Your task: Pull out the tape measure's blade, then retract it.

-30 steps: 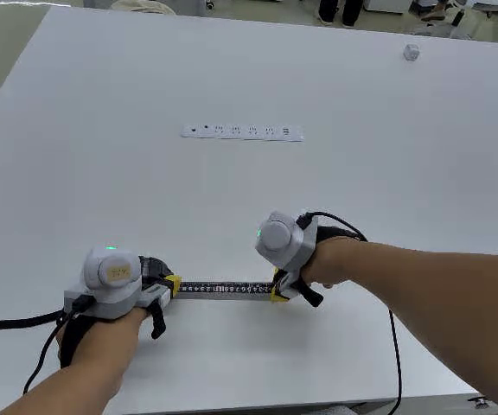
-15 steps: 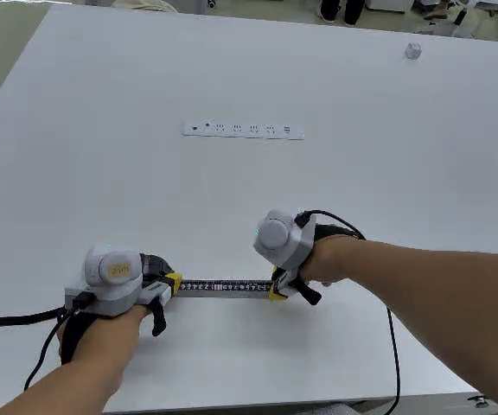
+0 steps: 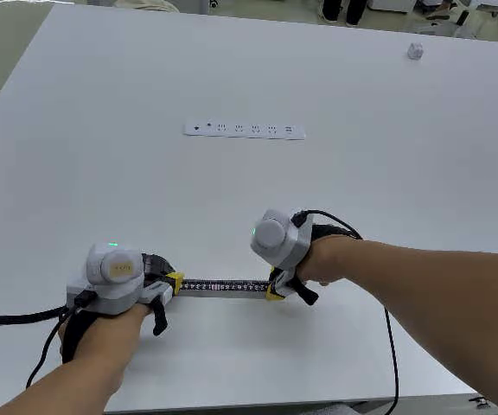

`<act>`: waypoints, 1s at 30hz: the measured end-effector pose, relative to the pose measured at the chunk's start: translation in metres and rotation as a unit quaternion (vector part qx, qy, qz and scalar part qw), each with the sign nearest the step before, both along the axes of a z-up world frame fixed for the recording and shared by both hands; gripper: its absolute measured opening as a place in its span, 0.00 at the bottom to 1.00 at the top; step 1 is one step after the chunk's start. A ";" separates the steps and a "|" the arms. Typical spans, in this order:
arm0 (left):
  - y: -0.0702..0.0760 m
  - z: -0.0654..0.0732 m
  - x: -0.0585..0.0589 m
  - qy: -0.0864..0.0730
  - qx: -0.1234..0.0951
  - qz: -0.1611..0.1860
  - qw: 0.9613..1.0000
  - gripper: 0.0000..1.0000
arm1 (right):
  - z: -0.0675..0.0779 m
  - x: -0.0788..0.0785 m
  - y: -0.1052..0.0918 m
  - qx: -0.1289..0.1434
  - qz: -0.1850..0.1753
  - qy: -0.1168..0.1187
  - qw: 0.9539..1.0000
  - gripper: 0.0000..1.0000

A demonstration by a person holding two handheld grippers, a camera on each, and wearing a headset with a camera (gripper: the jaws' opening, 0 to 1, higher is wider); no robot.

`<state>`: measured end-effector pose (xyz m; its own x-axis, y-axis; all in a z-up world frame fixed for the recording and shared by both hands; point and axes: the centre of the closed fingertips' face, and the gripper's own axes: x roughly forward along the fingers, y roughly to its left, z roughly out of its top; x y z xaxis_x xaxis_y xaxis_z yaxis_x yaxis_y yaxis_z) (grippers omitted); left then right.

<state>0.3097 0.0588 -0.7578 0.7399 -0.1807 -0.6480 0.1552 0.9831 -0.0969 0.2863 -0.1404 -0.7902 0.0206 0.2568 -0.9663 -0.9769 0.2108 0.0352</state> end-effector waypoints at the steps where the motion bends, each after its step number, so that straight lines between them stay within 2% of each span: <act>1: 0.000 0.000 0.000 -0.001 -0.001 0.000 1.000 0.62 | 0.000 0.000 0.000 0.000 -0.001 0.000 1.000 0.15; 30: 0.002 -0.001 -0.001 0.001 0.000 0.000 1.000 0.62 | 0.000 -0.001 0.013 0.005 0.006 0.000 1.000 0.15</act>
<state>0.3089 0.0605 -0.7588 0.7389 -0.1804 -0.6493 0.1543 0.9832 -0.0975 0.2851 -0.1278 -0.7902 0.0183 0.2668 -0.9636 -0.9794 0.1988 0.0364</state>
